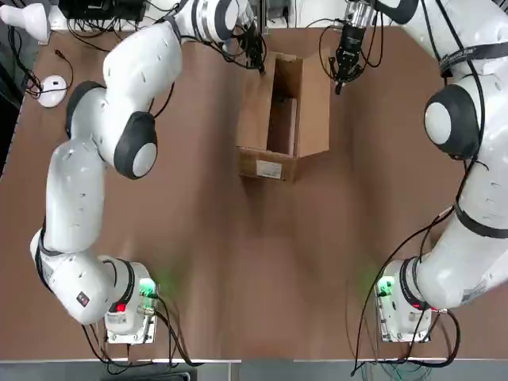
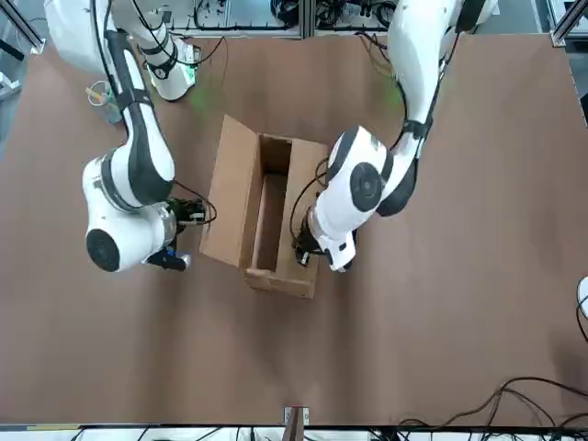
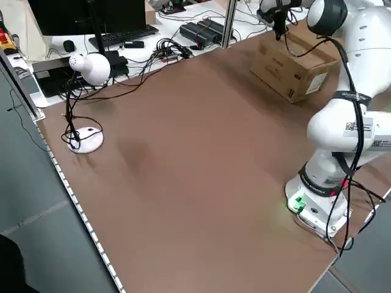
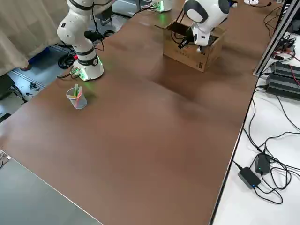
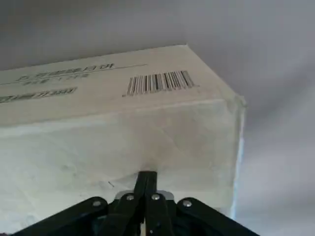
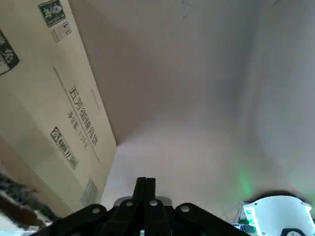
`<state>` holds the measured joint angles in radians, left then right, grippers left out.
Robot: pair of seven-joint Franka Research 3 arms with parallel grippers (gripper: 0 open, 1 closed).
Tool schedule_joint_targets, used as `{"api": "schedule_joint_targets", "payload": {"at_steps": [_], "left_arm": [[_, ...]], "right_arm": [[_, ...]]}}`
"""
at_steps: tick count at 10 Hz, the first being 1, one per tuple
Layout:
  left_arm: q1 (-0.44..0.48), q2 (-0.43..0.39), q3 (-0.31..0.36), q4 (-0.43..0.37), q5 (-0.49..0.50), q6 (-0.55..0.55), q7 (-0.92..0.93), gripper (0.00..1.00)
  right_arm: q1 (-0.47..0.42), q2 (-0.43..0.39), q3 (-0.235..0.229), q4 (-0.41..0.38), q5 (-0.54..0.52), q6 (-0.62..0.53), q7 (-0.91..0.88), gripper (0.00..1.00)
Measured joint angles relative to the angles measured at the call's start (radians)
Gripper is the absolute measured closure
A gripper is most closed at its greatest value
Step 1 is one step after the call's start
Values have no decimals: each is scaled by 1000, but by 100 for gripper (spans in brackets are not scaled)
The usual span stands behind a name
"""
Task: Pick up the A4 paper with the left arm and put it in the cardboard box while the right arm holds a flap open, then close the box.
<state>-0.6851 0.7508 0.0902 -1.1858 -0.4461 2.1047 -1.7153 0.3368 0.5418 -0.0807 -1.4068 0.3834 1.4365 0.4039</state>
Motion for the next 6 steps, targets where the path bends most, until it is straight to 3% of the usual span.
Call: {"api": "schedule_joint_targets", "payload": {"at_steps": [6], "left_arm": [[-12, -2, 12, 14, 31, 17, -1, 95]], "right_arm": [[12, -7, -2, 27, 144, -9, 47, 99]]}}
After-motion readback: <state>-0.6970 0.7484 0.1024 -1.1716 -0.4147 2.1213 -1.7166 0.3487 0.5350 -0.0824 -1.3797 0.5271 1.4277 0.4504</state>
